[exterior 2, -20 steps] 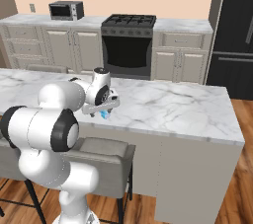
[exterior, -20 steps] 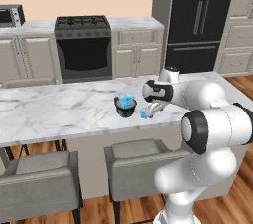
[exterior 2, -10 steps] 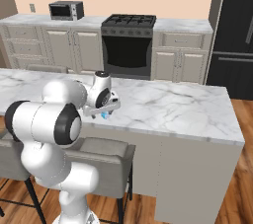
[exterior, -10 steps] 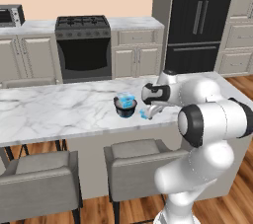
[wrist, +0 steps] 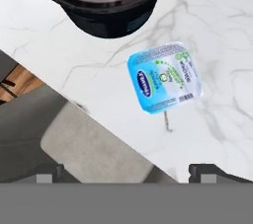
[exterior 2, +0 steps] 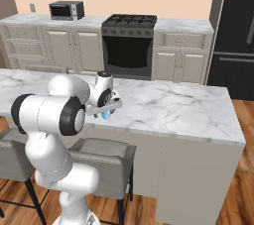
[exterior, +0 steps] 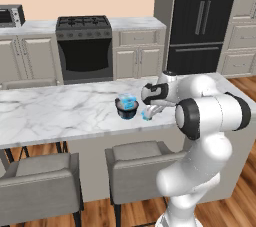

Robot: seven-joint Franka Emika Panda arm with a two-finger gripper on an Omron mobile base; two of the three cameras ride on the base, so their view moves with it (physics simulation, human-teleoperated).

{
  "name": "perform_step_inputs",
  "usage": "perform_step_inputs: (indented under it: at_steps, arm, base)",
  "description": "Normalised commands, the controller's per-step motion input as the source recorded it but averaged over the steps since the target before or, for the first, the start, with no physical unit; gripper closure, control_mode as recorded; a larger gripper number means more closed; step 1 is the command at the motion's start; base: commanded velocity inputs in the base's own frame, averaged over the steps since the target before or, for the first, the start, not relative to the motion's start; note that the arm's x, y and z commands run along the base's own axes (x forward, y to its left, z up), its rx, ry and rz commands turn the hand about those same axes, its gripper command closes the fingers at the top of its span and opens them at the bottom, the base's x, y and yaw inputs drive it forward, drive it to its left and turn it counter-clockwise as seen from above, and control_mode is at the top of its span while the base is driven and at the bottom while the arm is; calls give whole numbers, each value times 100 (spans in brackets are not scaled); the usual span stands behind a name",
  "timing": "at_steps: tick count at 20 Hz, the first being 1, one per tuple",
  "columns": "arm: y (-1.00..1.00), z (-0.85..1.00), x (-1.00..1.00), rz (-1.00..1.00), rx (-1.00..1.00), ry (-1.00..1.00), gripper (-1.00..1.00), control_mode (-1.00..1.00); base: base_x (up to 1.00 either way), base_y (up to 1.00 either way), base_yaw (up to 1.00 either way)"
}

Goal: Stack the yogurt containers by placing the smaller containers on top of the larger containers.

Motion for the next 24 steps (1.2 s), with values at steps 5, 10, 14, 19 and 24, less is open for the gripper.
perform_step_inputs:
  at_steps: [5, 10, 14, 19, 24]
  arm:
    - [0, -9, 22, 0, 0, 0, -100, -100]
    - [0, -9, 16, 0, 0, 0, -100, -100]
    - [0, -11, 18, 0, 0, 0, -100, -100]
    - [3, -14, 17, 0, 0, 0, -100, -100]
    - [2, -13, 15, 0, 0, 0, -100, -100]
  base:
    - [0, 0, 0]
    - [0, 0, 0]
    - [0, 0, 0]
    - [0, 0, 0]
    - [0, 0, 0]
